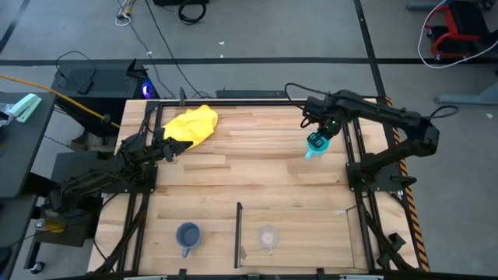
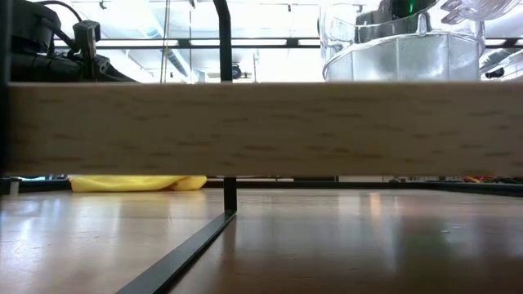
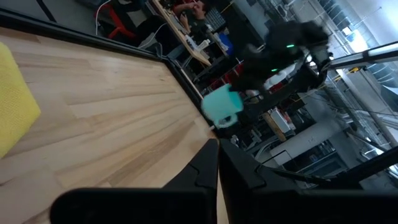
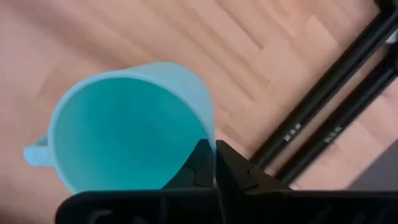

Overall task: Stack small to large cups/mugs on shelf
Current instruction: Put the blue mug on the shelf

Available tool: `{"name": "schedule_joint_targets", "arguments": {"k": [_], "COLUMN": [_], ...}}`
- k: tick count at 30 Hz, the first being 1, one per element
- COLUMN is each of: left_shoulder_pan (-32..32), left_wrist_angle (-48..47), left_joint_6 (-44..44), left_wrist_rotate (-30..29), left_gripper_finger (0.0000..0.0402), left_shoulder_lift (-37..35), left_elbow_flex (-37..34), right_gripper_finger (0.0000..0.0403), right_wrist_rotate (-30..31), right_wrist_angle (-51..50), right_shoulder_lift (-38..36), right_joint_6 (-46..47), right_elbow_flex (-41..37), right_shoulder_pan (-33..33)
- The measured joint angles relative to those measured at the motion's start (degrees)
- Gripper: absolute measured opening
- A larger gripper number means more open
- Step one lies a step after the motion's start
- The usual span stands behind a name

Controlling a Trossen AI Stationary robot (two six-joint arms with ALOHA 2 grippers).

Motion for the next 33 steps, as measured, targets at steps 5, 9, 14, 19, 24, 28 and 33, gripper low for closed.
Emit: {"name": "schedule_joint_targets", "arguments": {"k": [5, 9, 14, 19, 24, 28, 33], "left_shoulder_pan": [0.00, 0.00, 0.00, 0.01, -0.01, 0.06, 0.06], "left_wrist_angle": [0.04, 0.04, 0.04, 0.06, 0.00, -0.19, -0.37], "left_joint_6": [0.02, 0.05, 0.11, 0.10, -0.04, -0.07, -1.02], "left_wrist_rotate": [-0.01, -0.02, -0.02, -0.02, -0.04, -0.08, -2.67], "left_gripper_finger": [0.0022, 0.0017, 0.0012, 0.0019, 0.0016, 0.0010, 0.0017], "left_shoulder_lift": [0.01, 0.01, 0.00, 0.02, 0.00, 0.00, 0.01], "left_elbow_flex": [0.00, 0.00, 0.00, 0.00, 0.00, 0.00, 0.00], "right_gripper_finger": [0.0003, 0.0003, 0.0003, 0.0003, 0.0002, 0.0002, 0.0002], "right_wrist_rotate": [-2.39, -5.75, -6.16, -6.29, -6.15, -6.21, -5.76], "right_wrist_angle": [-6.95, -6.48, -6.53, -6.57, -6.56, -6.57, -4.65], "right_shoulder_lift": [-0.26, -0.09, 0.14, 0.69, 2.80, 6.42, 13.31], "right_joint_6": [-4.77, -2.79, 3.58, 13.22, 23.05, 26.75, 26.32], "right_elbow_flex": [12.13, 19.54, 22.71, 22.75, 22.73, 22.73, 22.73], "right_shoulder_pan": [8.00, 16.21, 28.26, 39.44, 49.32, 55.11, 58.89]}}
